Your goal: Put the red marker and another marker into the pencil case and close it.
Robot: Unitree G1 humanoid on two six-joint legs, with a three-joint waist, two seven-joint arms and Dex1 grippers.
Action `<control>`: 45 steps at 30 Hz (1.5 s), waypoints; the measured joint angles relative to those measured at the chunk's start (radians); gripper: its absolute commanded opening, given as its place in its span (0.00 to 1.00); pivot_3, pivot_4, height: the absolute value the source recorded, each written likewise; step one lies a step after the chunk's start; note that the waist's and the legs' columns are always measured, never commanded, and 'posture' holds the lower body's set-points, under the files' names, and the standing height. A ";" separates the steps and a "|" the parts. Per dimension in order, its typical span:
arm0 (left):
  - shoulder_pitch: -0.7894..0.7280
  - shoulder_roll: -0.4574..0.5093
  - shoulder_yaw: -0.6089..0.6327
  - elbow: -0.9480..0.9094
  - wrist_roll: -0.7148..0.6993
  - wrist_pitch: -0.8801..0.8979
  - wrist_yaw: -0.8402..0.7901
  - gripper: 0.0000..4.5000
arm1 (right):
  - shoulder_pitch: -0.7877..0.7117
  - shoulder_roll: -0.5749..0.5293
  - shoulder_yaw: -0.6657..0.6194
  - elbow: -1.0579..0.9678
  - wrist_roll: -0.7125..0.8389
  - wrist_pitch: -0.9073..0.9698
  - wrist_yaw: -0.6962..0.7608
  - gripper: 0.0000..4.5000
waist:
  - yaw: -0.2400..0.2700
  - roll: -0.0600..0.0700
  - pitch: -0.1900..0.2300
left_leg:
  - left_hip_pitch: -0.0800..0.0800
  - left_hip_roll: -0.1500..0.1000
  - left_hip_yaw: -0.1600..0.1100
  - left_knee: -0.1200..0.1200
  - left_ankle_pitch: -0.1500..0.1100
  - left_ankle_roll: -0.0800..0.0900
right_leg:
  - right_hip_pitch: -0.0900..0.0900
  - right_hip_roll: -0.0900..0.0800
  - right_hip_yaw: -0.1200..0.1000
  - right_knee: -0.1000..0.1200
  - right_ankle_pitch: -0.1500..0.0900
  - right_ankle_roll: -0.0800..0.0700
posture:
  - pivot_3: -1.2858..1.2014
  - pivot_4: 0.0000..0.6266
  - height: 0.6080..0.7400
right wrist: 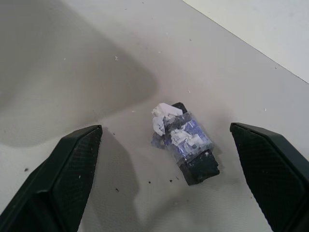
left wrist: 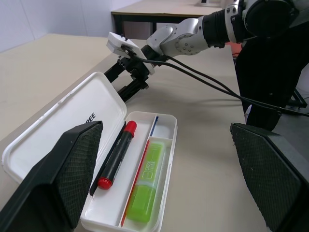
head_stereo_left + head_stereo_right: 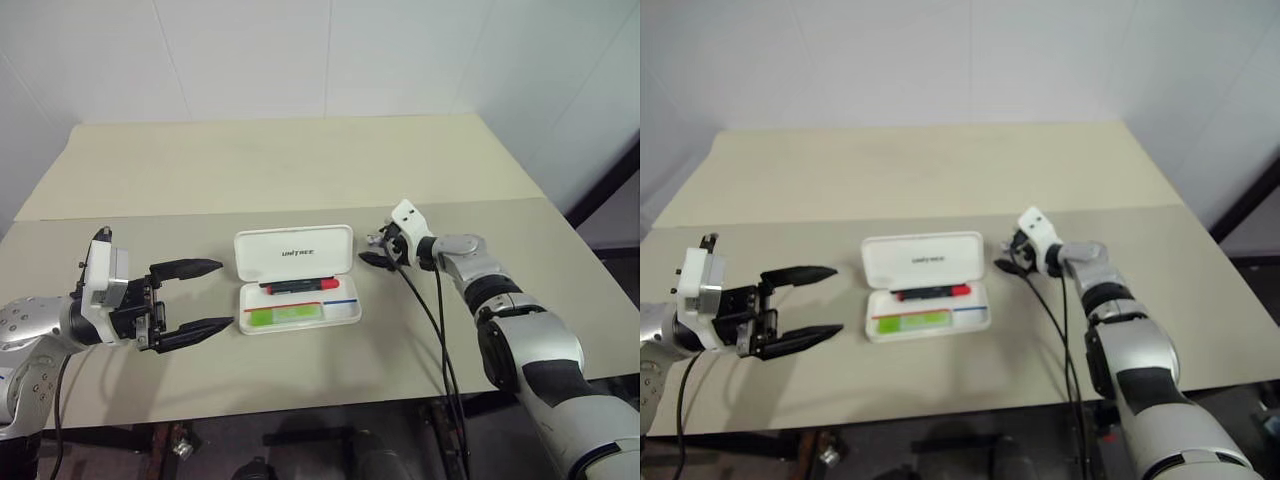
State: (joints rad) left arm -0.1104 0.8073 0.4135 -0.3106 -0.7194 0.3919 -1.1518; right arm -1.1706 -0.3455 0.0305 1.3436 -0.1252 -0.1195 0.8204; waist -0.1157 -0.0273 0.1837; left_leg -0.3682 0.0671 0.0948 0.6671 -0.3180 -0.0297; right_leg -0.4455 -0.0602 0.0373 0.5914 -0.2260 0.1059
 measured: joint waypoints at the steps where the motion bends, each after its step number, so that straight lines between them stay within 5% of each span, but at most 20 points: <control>1: 0.002 0.000 0.000 -0.003 0.000 0.000 0.003 1.00 | -0.003 0.001 0.002 -0.001 -0.003 0.012 -0.001 1.00 | 0.000 0.000 0.000 | 0.000 0.000 0.000 0.000 0.000 0.000 | 0.000 0.000 0.000 0.000 0.000 0.000 | 0.52 0.24 1.00; 5: 0.004 0.000 0.000 -0.009 0.000 0.000 0.011 1.00 | -0.017 0.009 0.010 -0.004 -0.019 0.065 -0.015 0.86 | 0.000 -0.001 -0.001 | 0.002 0.000 0.000 0.000 0.001 0.000 | 0.001 0.000 0.000 0.002 0.000 0.000 | 0.52 0.24 1.00; 16: 0.004 0.000 0.000 -0.010 -0.001 0.000 0.014 1.00 | -0.021 0.011 0.028 -0.008 -0.050 0.117 -0.090 0.08 | 0.009 -0.008 -0.005 | 0.005 -0.003 -0.003 0.000 0.007 0.000 | 0.005 -0.002 0.001 -0.001 -0.002 -0.012 | 0.52 0.24 1.00; 28: -0.007 -0.001 -0.004 0.004 -0.001 -0.001 -0.008 1.00 | -0.030 -0.005 -0.039 -0.004 -0.010 -0.013 -0.085 0.08 | 0.003 -0.005 -0.003 | -0.001 -0.002 -0.003 -0.005 0.006 0.000 | -0.001 -0.001 -0.001 -0.001 0.003 0.000 | 0.52 0.24 1.00; 36: 0.000 -0.022 -0.008 0.005 -0.008 -0.027 -0.034 1.00 | -0.098 -0.002 -0.108 -0.086 0.101 -0.124 0.065 0.08 | -0.008 0.000 0.000 | -0.002 -0.001 -0.002 -0.006 0.005 -0.001 | -0.002 -0.001 -0.001 -0.002 0.001 0.000 | 0.52 0.24 1.00; 41: 0.011 -0.024 -0.012 0.024 -0.002 -0.043 -0.040 1.00 | -0.103 -0.002 -0.106 -0.279 0.175 -0.059 0.237 0.08 | -0.005 0.001 0.000 | -0.002 -0.001 -0.002 -0.006 0.005 -0.001 | -0.002 -0.001 -0.002 -0.002 0.001 0.000 | 0.52 0.24 1.00; 45: 0.035 -0.040 -0.024 0.073 0.013 -0.077 -0.051 1.00 | 0.064 -0.070 0.030 -0.694 0.204 0.197 0.457 0.08 | 0.011 0.000 0.000 | -0.001 0.001 -0.004 -0.006 0.003 -0.001 | -0.002 -0.001 -0.005 -0.001 -0.001 -0.001 | 0.52 0.24 1.00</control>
State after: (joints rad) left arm -0.0752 0.7673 0.3894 -0.2373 -0.7069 0.3153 -1.2024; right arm -1.1063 -0.4158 0.0602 0.6497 0.0783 0.0773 1.2770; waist -0.1042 -0.0275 0.1836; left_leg -0.3696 0.0677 0.0912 0.6610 -0.3148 -0.0310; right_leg -0.4473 -0.0612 0.0327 0.5905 -0.2274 0.1050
